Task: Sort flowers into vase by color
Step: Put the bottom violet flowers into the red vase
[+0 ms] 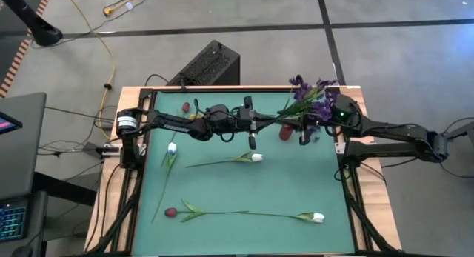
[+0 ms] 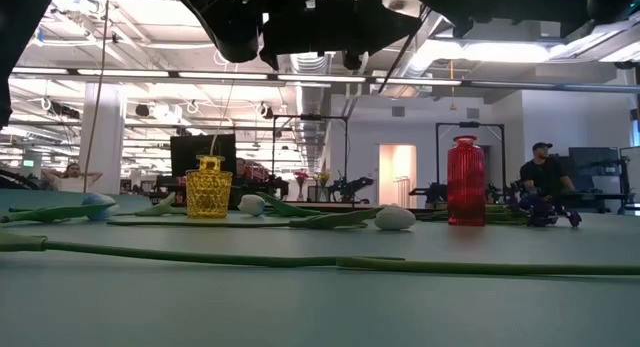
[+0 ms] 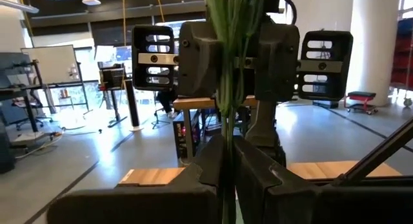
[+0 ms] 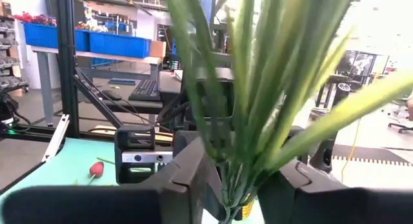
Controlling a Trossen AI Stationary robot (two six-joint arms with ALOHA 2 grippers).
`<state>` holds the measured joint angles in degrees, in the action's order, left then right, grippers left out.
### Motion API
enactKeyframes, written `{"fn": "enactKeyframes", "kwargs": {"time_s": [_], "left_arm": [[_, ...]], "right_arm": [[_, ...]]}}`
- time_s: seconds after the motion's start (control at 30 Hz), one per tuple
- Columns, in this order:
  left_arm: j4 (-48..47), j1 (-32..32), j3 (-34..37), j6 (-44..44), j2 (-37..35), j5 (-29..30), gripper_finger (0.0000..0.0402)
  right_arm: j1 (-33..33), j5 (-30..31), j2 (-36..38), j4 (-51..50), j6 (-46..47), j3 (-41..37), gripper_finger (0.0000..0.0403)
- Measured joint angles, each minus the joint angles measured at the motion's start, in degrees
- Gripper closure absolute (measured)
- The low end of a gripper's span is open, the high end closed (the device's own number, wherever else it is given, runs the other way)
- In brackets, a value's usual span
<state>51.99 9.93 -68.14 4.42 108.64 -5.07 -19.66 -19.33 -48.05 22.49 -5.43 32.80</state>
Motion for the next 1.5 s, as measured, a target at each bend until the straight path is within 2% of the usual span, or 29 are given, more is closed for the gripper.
{"fn": "enactKeyframes", "kwargs": {"time_s": [0.27, 0.43, 0.63, 0.87, 0.97, 1.1, 1.33, 1.5], "left_arm": [[0.0, 0.0, 0.0, 2.0, 0.0, 1.3, 0.0305], [-3.4, 0.0, 0.0, 2.3, -0.7, 1.3, 0.0248], [-22.8, 0.0, -0.1, 5.1, -8.4, 5.2, 0.0202], [-50.4, -0.7, -0.1, 4.2, -17.6, 11.5, 0.0194], [-59.6, -1.4, -0.1, 3.5, -20.2, 15.2, 0.0194], [-67.3, -2.0, 0.0, 2.8, -22.7, 17.2, 0.0194], [-75.6, -2.0, 0.0, 0.8, -23.7, 17.3, 0.0194], [-71.0, -2.2, 5.2, -0.5, -25.1, 16.3, 0.0194]], "right_arm": [[0.0, 0.0, 0.0, -0.2, -0.5, 0.0, 0.0374], [-1.9, 0.0, 1.0, -3.3, -1.0, 0.3, 0.0374], [-6.7, 0.0, 2.9, -17.8, -1.1, 5.5, 0.0363], [-11.4, 1.2, 2.8, -36.2, -3.5, 12.5, 0.0371], [-13.3, 1.6, 2.7, -38.1, -3.4, 13.1, 0.0368], [-15.5, 1.5, 3.2, -39.3, -2.0, 14.7, 0.0367], [-17.7, 1.5, 3.5, -48.6, -0.4, 19.5, 0.0368], [-17.7, 1.5, 3.4, -52.1, -0.4, 19.5, 0.0367]]}}
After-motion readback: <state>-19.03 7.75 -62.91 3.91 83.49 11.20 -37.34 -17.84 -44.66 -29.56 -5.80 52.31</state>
